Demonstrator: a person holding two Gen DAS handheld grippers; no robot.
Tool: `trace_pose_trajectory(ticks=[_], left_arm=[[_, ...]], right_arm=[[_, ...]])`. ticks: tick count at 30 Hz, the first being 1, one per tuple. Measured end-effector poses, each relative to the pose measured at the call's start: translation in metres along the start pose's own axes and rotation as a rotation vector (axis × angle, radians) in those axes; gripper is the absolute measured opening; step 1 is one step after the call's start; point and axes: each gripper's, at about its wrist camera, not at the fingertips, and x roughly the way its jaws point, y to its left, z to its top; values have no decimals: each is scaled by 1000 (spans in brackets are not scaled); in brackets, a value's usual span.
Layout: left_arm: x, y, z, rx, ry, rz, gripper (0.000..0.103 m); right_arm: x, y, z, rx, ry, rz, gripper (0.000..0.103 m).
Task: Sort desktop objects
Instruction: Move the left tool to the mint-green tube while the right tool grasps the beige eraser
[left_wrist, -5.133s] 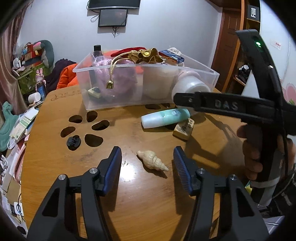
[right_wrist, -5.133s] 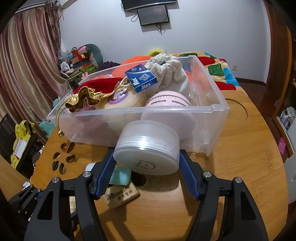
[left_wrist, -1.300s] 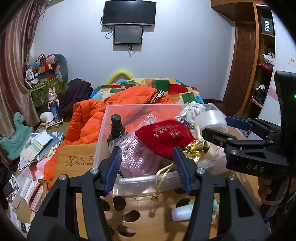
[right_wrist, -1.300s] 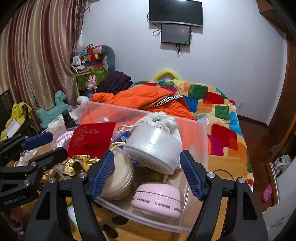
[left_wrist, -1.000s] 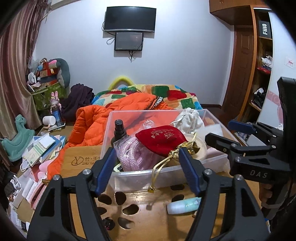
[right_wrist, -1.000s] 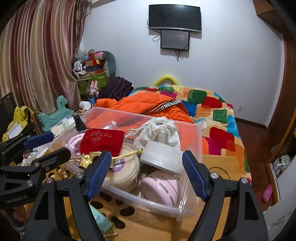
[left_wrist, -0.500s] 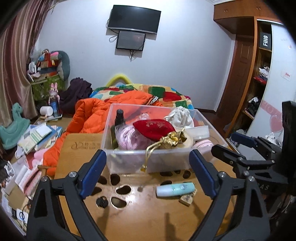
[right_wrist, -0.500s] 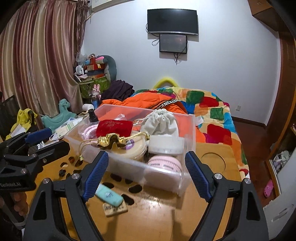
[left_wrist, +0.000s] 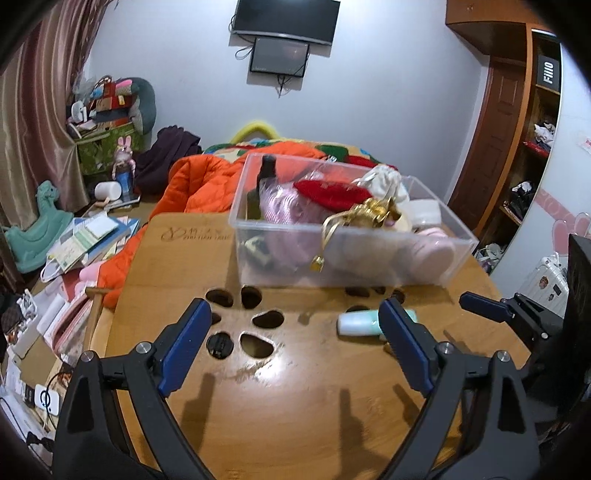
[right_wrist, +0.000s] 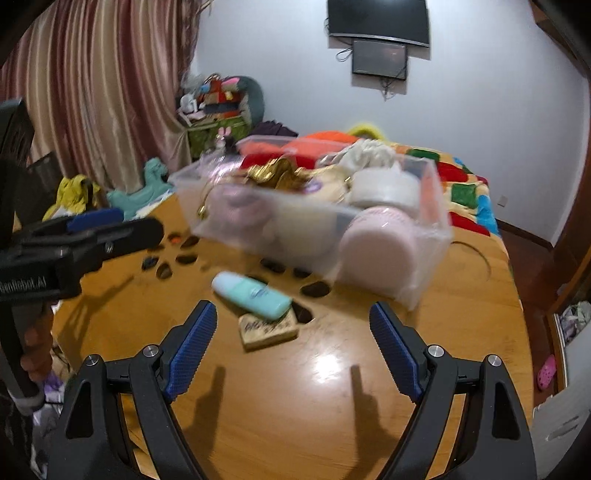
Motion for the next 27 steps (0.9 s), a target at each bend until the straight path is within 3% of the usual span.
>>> trace_pose_trajectory(ticks=[4,9,11,13,18,27], left_arm=[[5,4,-4,-10,18,-3,93],[12,5,-6,-18,41,-17,93],[14,2,-6,-12,43,-20,93],[17,-2,-6,-6,48,-20,93],[21,-14,-5,12,62,-24,93],[34,-50,-8,74,96,-39,93]], right_arm=[[18,11,-5,-62,42,-1,80],[35,12,-3,-66,93,14,53],[36,9,-2,-53,97,38,49],[36,9,-2,-63,95,47,39],[29,6,-9,-73,87,69,39],[4,-28,-32,32,64,76,39]])
